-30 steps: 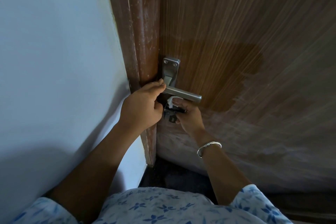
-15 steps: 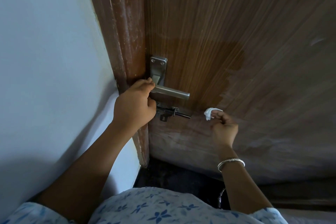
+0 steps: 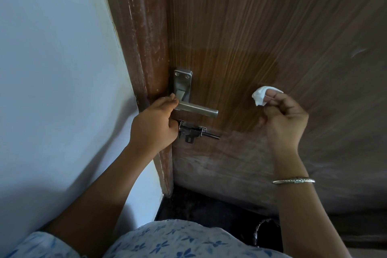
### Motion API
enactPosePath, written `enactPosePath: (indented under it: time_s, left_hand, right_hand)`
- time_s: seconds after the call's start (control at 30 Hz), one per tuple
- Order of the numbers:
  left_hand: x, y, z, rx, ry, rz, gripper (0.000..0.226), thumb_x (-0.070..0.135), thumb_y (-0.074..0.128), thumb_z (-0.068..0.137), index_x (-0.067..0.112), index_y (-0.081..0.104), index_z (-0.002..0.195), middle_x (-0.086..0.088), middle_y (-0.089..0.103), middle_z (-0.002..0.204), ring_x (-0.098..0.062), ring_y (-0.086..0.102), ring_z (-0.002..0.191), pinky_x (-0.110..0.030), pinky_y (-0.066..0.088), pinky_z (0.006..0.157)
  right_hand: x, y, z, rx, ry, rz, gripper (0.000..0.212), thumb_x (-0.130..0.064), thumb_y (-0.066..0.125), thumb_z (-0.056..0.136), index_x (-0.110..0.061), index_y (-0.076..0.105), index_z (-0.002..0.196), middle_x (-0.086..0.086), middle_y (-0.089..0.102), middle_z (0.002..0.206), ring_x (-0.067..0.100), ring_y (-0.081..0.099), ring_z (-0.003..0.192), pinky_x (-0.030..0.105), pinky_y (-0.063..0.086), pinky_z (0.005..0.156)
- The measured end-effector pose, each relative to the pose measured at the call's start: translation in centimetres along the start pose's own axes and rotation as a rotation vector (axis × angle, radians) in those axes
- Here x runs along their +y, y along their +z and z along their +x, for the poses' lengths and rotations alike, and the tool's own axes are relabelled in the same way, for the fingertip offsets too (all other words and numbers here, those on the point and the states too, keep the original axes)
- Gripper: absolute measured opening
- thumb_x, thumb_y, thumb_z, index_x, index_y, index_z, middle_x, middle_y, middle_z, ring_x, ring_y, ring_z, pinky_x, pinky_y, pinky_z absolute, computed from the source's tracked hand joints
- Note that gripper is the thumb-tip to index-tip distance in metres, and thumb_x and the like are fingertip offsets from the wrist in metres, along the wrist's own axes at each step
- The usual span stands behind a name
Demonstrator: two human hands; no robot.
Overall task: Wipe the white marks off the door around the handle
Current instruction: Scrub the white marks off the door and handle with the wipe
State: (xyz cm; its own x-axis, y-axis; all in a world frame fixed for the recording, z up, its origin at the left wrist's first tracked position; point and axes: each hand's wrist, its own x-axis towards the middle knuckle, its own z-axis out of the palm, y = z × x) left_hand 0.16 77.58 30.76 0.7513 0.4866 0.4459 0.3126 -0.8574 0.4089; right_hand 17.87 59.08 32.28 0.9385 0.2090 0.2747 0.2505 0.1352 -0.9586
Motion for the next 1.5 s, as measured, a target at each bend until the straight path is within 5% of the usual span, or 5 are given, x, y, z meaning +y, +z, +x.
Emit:
enactPosePath:
  time_s: [0.3,0.53,0.67,1.0,1.5]
  left_hand:
    - [0.3,-0.1,0.0,-0.003,-0.036,-0.014,0.046,0.002,0.068,0.071,0.006,0.063,0.117,-0.008,0.062,0.125,-0.033,0.068,0.075,-0.031,0.052,0.066]
    - [0.1,-0.2,-0.1,-0.011,-0.048,-0.037,0.045,0.001,0.065,0.075,0.007,0.062,0.119,-0.007,0.06,0.128,-0.031,0.068,0.087,-0.033,0.054,0.072]
    - [-0.2,-0.3,0.0,0.003,-0.02,-0.086,0.042,-0.006,0.056,0.08,0.004,0.06,0.12,-0.01,0.06,0.127,-0.028,0.059,0.114,-0.035,0.048,0.09]
    - [-0.5,-0.7,-0.1,-0.019,0.007,-0.056,0.041,0.001,0.049,0.084,0.006,0.056,0.125,-0.01,0.058,0.129,-0.027,0.056,0.118,-0.034,0.049,0.089]
    - [-1.1,-0.6,0.1,-0.035,0.004,-0.121,0.047,-0.005,0.047,0.081,0.009,0.057,0.125,-0.006,0.058,0.13,-0.021,0.055,0.12,-0.032,0.045,0.098]
  right_hand:
    - [9.7,-0.6,-4.0,-0.003,0.324,-0.195,0.043,0.014,0.054,0.076,-0.025,0.072,0.079,-0.001,0.074,0.086,0.019,0.069,0.087,0.034,0.055,0.079]
    - [12.5,0.4,-5.0,-0.027,0.48,-0.247,0.048,0.015,0.05,0.076,-0.027,0.072,0.078,0.0,0.074,0.09,0.022,0.068,0.08,0.04,0.055,0.068]
    - [12.0,3.6,-5.9,-0.185,0.445,-0.207,0.042,0.011,0.057,0.079,-0.028,0.072,0.089,-0.014,0.073,0.089,0.001,0.067,0.073,0.016,0.053,0.063]
    - [10.6,13.4,-6.1,-0.659,0.244,-0.354,0.043,0.003,0.057,0.082,-0.024,0.066,0.115,-0.002,0.068,0.116,0.015,0.061,0.108,0.037,0.049,0.096]
    - [10.6,12.6,-6.7,-0.658,0.206,-0.268,0.06,0.0,0.057,0.083,-0.044,0.053,0.124,0.003,0.069,0.112,0.012,0.06,0.083,0.028,0.051,0.078]
